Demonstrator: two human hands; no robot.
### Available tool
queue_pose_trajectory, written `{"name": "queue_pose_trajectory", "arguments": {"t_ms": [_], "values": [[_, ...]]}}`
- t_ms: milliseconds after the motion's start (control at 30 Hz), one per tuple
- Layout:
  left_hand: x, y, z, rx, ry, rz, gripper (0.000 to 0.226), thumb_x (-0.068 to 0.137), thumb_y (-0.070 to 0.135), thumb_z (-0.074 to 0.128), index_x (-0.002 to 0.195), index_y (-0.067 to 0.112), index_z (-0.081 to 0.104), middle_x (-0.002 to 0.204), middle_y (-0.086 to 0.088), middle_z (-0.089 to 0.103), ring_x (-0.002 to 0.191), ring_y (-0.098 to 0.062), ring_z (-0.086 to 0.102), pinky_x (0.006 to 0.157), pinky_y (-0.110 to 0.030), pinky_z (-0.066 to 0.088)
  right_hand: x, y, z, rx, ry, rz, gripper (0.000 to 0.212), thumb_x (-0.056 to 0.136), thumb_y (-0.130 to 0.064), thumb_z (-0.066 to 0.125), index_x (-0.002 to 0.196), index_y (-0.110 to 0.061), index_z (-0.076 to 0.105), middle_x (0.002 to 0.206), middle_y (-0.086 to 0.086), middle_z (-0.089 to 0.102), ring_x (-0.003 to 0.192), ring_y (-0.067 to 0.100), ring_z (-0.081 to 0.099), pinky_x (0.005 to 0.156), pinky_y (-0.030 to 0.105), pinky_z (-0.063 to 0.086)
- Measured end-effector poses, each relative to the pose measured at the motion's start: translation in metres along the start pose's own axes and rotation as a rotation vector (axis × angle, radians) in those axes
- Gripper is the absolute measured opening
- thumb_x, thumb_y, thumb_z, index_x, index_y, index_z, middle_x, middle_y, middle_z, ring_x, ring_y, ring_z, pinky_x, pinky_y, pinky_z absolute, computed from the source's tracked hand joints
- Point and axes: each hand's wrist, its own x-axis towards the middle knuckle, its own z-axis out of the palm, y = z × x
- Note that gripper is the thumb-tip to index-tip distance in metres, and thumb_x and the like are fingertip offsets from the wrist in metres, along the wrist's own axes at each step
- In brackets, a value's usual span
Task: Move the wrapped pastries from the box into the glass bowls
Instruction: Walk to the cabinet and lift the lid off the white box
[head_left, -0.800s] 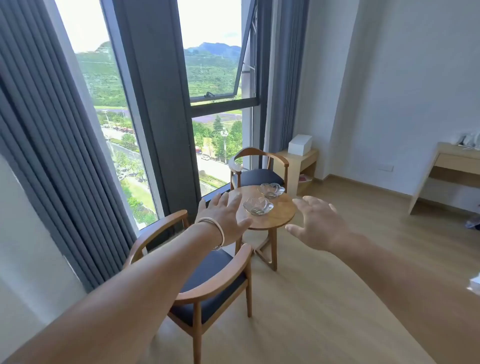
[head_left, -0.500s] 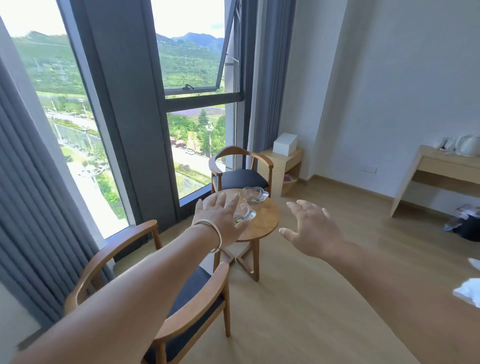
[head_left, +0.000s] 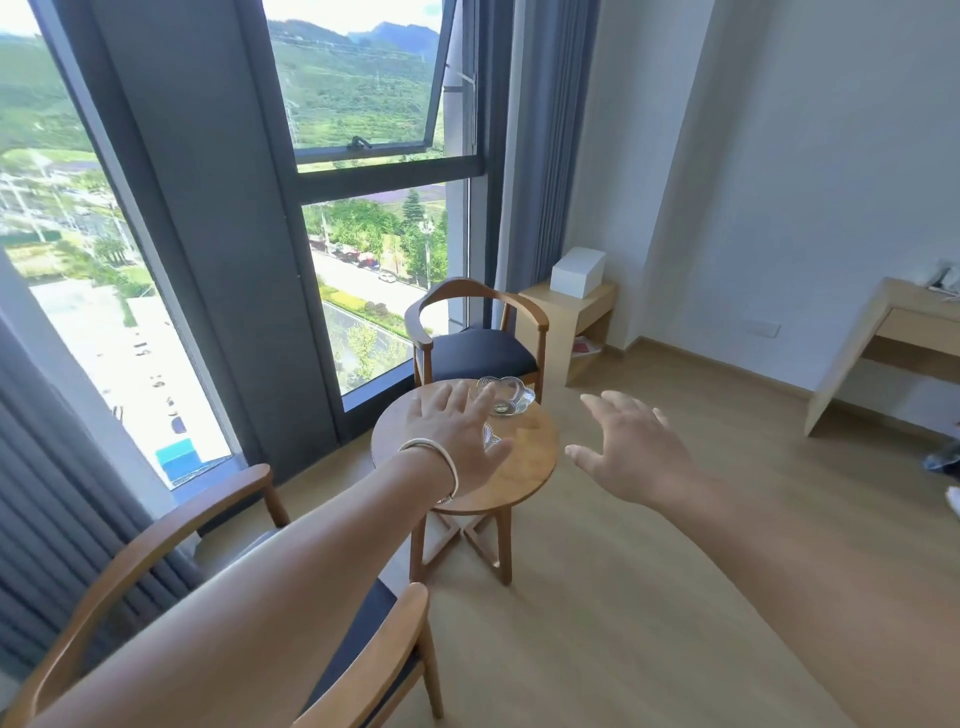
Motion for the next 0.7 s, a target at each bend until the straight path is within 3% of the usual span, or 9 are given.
{"name": "queue_pose_trajectory", "arguments": {"t_ms": [700], "values": [[0.267, 0.215, 0.023, 0.073, -0.008, -0.030, 0.074, 0.092, 0.068, 0.024, 0.152, 0.033, -0.004, 0.163, -0.004, 0.004, 0.149, -0.024, 0.000, 0.118, -0.052, 0.005, 0.212, 0.279, -0.017, 0.073, 0.008, -0.064, 0.073, 0.091, -0.055, 0.051, 0.152, -0.026, 0.023, 0.160, 0.005, 0.022, 0.147, 0.021, 0.015, 0.119, 0.048, 0.010]]}}
